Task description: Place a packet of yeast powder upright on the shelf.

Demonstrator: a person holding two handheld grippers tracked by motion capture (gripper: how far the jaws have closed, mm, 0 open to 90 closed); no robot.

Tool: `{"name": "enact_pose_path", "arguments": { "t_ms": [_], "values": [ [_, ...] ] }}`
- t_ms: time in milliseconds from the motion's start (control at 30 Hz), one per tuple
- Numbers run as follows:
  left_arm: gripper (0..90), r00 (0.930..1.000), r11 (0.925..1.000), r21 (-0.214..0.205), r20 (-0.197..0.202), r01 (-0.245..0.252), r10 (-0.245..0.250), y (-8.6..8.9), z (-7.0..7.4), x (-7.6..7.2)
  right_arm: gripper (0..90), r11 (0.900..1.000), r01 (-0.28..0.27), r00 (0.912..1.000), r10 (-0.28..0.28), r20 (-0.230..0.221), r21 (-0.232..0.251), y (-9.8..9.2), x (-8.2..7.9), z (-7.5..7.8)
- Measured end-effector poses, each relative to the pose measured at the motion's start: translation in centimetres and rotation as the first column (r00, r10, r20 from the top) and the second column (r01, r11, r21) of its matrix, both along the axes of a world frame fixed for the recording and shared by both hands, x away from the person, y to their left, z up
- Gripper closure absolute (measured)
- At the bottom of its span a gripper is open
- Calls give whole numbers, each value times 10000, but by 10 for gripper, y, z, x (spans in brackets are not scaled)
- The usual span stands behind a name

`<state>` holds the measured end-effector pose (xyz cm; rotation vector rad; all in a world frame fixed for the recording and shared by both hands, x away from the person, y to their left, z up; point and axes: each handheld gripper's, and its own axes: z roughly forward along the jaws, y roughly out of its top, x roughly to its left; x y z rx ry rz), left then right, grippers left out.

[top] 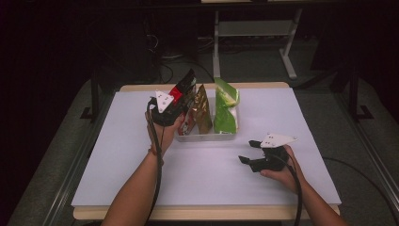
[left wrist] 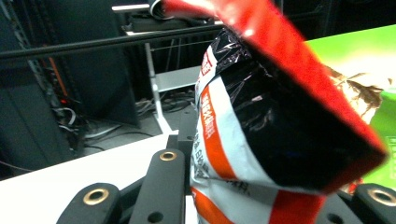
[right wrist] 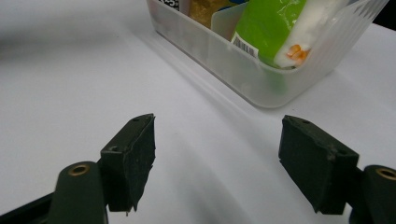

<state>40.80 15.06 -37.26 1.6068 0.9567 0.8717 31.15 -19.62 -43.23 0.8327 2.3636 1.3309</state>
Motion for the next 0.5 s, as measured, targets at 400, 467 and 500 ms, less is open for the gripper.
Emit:
{"name": "enact_pose_path", "arguments": {
  "t_ms": [400, 467, 500],
  "values": [
    [711, 9974, 9985, -35, -476, 538, -539, 4, 5, -2, 262, 9999, 59, 10000, -58, 76, -115, 0, 0, 1],
    [705, 9969, 9984, -70, -541, 565, -568, 5, 6, -3, 262, 9999, 34, 9999, -33, 97, -109, 0, 0, 1],
    [699, 9965, 9982, -109, -579, 593, -598, 5, 6, -3, 262, 9999, 39, 10000, -38, 86, -104, 0, -1, 1]
  ]
}}
